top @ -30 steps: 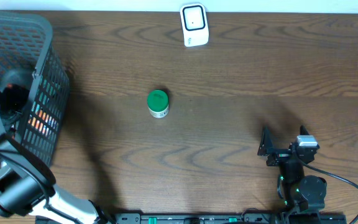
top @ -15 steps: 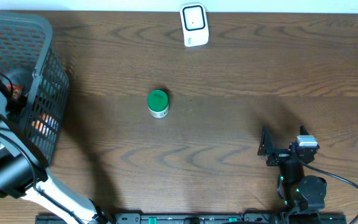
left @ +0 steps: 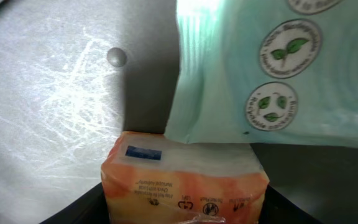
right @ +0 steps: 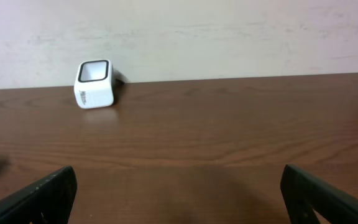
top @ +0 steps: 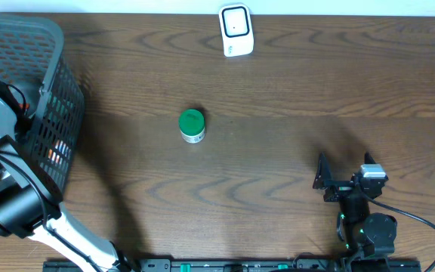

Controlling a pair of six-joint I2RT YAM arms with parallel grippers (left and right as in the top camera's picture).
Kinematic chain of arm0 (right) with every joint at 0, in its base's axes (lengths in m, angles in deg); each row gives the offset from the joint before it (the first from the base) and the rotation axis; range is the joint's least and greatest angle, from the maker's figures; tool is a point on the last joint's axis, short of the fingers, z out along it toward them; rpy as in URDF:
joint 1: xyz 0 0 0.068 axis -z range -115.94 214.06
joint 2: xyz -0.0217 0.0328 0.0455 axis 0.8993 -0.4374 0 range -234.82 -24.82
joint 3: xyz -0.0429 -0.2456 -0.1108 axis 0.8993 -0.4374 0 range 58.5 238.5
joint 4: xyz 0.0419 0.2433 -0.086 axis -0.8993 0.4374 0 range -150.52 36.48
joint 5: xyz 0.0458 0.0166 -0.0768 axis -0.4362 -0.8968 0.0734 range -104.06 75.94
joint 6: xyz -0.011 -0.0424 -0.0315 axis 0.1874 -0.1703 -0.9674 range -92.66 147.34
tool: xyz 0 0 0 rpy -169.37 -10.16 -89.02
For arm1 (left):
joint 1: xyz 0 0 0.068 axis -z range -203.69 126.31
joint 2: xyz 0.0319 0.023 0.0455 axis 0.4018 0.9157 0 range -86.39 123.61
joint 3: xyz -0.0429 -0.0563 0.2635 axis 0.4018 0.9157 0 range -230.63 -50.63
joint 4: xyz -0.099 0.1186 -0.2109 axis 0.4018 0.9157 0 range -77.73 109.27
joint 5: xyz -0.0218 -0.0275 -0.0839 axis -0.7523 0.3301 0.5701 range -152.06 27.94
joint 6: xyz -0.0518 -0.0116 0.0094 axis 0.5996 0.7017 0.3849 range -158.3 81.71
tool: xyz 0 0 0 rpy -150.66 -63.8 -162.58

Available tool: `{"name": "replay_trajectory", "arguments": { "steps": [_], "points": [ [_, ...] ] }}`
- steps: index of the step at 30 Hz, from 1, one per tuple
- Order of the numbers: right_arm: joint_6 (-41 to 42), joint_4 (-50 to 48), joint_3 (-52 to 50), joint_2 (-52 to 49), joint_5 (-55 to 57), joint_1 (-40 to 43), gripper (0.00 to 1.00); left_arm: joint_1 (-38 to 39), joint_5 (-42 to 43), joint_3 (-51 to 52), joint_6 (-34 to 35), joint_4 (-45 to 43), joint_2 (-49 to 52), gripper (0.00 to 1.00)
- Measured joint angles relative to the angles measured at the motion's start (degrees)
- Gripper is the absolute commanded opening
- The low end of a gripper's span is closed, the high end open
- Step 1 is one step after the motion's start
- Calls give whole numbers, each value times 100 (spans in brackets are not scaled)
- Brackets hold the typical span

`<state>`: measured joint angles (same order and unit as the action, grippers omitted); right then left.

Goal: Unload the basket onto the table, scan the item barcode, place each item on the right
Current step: 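Reach the left gripper into the basket and grasp the orange box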

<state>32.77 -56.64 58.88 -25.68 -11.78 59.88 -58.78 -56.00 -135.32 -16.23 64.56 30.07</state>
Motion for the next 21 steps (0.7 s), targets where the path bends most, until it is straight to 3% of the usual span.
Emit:
{"name": "replay_trajectory", "arguments": {
  "steps": [13,21],
  "points": [
    [0,0,0,0,0,0,99,-407,-63,-125,-219,525,-162,57],
    [0,0,0,0,0,0,99,-417,140,-616,-192,505,-1840,57]
  ]
}}
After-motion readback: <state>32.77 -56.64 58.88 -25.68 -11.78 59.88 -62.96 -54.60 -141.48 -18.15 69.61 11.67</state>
